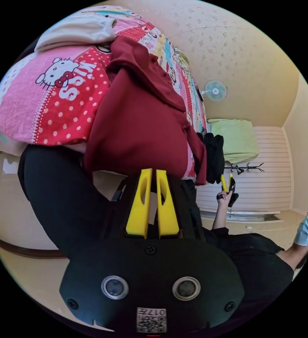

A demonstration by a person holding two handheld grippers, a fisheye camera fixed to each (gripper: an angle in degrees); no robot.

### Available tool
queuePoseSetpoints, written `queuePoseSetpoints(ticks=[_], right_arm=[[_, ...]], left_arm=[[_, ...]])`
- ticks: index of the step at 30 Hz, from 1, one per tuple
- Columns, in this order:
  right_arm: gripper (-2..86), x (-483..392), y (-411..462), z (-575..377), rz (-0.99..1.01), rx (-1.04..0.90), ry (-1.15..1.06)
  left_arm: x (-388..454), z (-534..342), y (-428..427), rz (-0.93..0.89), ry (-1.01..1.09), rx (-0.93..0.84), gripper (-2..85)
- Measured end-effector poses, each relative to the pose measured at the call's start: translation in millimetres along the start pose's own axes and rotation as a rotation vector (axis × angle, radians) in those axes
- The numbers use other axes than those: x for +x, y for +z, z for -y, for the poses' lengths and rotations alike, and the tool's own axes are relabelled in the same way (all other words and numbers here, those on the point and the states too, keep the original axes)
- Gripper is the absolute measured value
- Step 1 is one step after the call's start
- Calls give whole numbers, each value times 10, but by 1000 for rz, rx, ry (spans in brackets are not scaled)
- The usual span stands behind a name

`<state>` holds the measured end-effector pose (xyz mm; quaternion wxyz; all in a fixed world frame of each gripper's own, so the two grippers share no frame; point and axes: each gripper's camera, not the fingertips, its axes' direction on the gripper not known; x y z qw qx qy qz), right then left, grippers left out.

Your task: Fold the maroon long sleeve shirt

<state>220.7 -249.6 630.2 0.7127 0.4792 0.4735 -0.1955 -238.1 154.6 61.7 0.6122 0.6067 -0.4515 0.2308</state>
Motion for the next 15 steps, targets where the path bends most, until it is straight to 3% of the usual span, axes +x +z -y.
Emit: queuePoseSetpoints(ticks=[4,9,11,15], right_arm=[[155,-197,377,-185,-221,-136,-16],[152,-314,732,-546,-293,-384,-162],[147,-546,1007,-846,-374,-548,-350],[141,-841,1431,-1299,-515,-682,-657]], left_arm=[[115,15,7,-19,41,4,31],[-35,-96,-77,36,27,-25,37],[-138,-110,-116,45,0,-32,41],[-215,-84,-224,2,-23,11,43]])
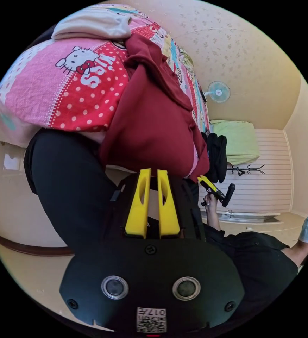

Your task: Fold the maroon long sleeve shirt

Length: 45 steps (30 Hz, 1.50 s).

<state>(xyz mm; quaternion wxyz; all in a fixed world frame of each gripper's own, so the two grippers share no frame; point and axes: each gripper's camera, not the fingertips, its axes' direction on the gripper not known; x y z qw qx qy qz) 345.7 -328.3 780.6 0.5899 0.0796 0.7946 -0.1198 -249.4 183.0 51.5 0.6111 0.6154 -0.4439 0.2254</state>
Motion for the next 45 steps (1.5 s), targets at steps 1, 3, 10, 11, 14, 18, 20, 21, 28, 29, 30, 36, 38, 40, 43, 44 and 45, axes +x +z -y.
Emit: queuePoseSetpoints(ticks=[1,3,10,11,14,18,20,21,28,29,30,36,38,40,43,44,45], right_arm=[[139,-64,181,59,-74,-54,-23],[134,-9,541,153,-127,-178,-14],[28,317,-54,390,-27,-185,-61],[25,504,-461,441,95,-67,-16],[22,1180,-1390,582,441,275,122],[23,1658,-1998,1057,780,526,42],[26,1532,-2131,1643,849,518,-94],[28,1458,-2132,1805,858,504,-122],[96,317,-1267,3388,1178,241,-267],[101,330,-1154,3393,1196,271,-231],[103,349,-1104,3364,1189,288,-215],[117,718,-246,2500,843,132,-46],[121,963,84,1949,674,65,49],[124,1098,259,1526,535,30,124],[118,1055,626,895,430,-100,158],[96,961,696,666,412,-88,121],[79,919,646,546,394,-24,110]], left_arm=[[8,12,-6,-7,1,5,42],[65,64,-12,-39,17,15,43],[74,-16,-166,-87,30,82,44],[26,-45,-196,-103,24,86,44],[-51,-88,-252,-125,34,81,48],[-88,-107,-274,-123,27,83,55],[-72,-126,-276,-151,30,99,56],[-50,-143,-268,-162,34,110,57],[96,-244,-121,-130,35,97,84],[114,-283,-131,-112,33,112,86],[120,-320,-138,-96,27,127,86],[74,-261,-68,-23,6,151,108],[102,-140,-25,-9,23,161,113],[155,-1,41,38,49,188,117],[220,291,352,130,79,167,123],[204,413,566,173,69,114,114],[187,496,765,234,44,68,100]])
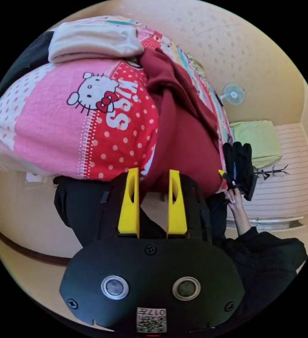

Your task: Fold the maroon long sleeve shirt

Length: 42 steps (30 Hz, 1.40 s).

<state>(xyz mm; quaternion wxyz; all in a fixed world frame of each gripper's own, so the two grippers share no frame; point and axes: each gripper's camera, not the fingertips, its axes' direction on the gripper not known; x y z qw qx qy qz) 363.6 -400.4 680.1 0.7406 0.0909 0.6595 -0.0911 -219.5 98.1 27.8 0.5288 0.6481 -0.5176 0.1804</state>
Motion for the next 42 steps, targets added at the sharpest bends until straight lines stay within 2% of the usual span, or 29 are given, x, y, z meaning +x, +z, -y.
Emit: queuePoseSetpoints(ticks=[2,4,7,12,14,17,20,23,28,30,31,33,36,38,41,42], right_arm=[[47,-97,-21,-258,-25,4,5],[41,-116,-191,-278,55,29,32],[35,-193,-664,-69,139,80,-6],[41,-396,-1251,723,115,219,-149],[55,-386,-1292,1263,63,226,-140],[103,-307,-1354,1566,67,256,-81],[125,-223,-1372,1334,31,286,-70],[132,53,-1098,931,5,235,-40],[102,560,-529,564,166,119,103],[62,599,-352,514,181,41,125],[48,583,-327,472,198,25,112],[40,541,-480,399,261,52,87],[32,478,-1132,235,507,190,6],[29,432,-1735,53,683,305,-72],[26,354,-2398,-254,798,389,-185],[25,342,-2497,-329,804,396,-195]], left_arm=[[100,-3,46,77,7,1,68],[228,-14,17,46,38,-62,41],[611,-38,-321,32,141,-44,33],[1213,588,-943,-32,305,103,39],[1199,913,-1021,-26,277,141,51],[997,1160,-1007,-41,189,159,145],[783,889,-893,13,140,185,174],[504,468,-628,87,78,191,180],[135,154,-123,-17,-32,113,153],[179,67,-118,57,-28,139,52],[212,66,-121,28,14,119,50],[293,-15,-321,-159,99,121,44],[525,-251,-845,-396,253,195,42],[745,-460,-1208,-473,386,235,42],[975,-889,-1726,-611,563,295,43],[975,-1061,-1863,-632,562,303,43]])
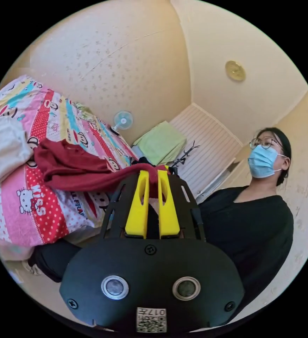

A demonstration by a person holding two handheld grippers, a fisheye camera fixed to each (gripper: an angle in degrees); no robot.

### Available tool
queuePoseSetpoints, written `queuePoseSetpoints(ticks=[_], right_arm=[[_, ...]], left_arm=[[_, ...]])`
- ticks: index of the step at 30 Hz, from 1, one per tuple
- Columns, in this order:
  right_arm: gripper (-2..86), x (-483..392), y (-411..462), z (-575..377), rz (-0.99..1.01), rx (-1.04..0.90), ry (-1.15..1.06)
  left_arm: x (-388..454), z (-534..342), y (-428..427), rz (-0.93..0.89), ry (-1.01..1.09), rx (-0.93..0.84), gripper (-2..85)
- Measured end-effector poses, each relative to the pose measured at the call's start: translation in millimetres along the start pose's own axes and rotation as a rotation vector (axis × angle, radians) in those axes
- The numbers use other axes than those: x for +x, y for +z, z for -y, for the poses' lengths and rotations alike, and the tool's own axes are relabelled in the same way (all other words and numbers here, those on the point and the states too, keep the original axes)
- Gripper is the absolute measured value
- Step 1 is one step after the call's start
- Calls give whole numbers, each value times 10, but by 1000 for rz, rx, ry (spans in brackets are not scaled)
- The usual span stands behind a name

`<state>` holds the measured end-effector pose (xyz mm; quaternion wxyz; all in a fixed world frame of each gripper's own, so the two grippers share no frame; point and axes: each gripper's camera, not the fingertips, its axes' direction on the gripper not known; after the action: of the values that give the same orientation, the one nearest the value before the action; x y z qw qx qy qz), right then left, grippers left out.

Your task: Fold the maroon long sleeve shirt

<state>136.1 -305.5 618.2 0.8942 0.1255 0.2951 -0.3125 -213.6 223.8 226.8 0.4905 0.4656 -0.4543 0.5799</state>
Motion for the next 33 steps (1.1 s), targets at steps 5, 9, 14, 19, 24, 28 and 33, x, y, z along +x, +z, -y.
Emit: queuePoseSetpoints(ticks=[5,9,14,19,24,28,33], right_arm=[[25,-556,-405,-641,36,4,-27],[26,-638,-519,-1042,48,68,-42],[29,-254,183,-697,-323,-41,-26],[38,438,1065,506,-427,-29,18],[89,1141,2069,1431,-666,-80,100],[95,969,2699,1222,-800,-98,12],[72,1214,3380,420,-1017,-344,-112]], left_arm=[[387,-584,-207,27,-29,-42,42],[148,-985,-238,-126,-166,28,43],[-482,-702,-30,-34,-254,39,43],[-1398,361,97,66,-299,144,47],[-2356,1222,297,223,-355,95,124],[-2377,922,422,357,-369,85,151],[-2474,-86,866,504,-552,37,183]])
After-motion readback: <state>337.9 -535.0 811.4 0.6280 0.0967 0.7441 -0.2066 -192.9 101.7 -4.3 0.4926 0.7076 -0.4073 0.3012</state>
